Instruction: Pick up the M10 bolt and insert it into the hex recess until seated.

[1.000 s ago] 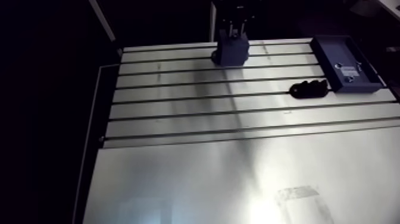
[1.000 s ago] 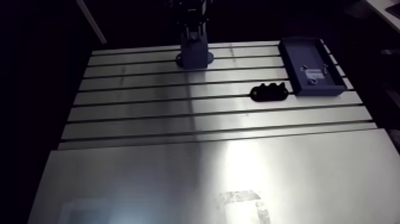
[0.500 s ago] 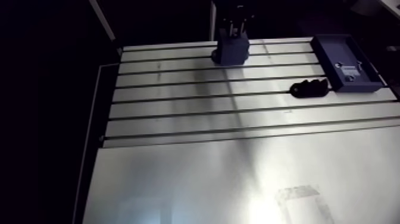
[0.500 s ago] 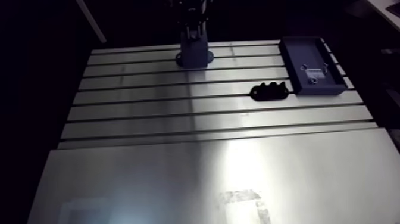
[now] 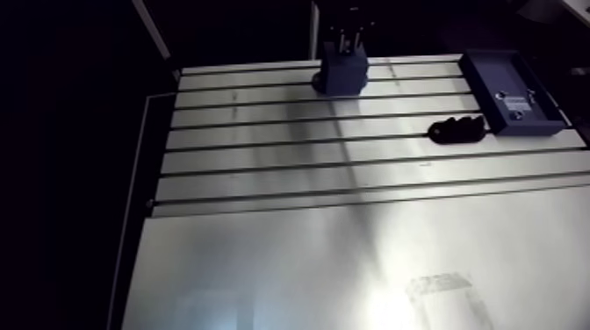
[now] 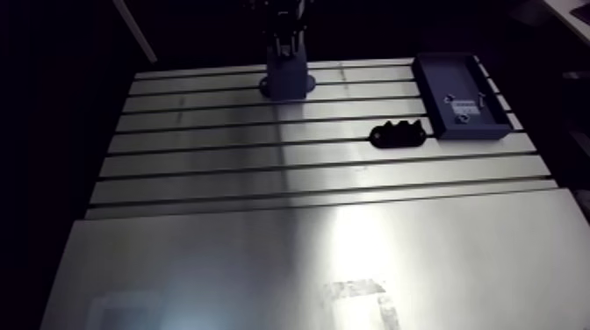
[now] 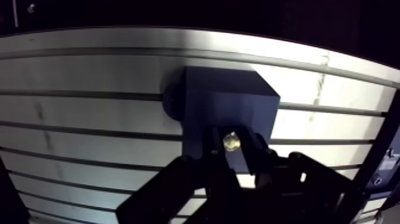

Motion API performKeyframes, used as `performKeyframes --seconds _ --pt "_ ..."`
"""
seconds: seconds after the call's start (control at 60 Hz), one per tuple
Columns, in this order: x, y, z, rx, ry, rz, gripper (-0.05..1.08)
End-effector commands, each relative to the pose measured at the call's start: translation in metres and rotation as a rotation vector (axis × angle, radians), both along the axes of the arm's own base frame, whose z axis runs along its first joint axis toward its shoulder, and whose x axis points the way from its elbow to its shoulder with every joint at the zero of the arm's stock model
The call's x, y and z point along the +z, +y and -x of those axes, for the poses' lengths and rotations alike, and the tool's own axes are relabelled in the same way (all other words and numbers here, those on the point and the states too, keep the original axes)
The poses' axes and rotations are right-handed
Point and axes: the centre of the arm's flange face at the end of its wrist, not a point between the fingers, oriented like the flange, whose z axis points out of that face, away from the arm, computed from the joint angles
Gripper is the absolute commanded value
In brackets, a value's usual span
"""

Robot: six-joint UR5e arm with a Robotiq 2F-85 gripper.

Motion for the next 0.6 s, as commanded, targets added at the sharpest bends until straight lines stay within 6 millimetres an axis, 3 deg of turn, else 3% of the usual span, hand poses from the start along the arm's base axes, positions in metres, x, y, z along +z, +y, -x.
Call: performKeyframes --seconds 0.017,0.6 --pt "-0.0001 -0.0002 -0.0001 0.001 0.000 -0.001 0.68" --pt "-0.0005 -0.0004 0.0005 0.002 0.000 0.001 0.68"
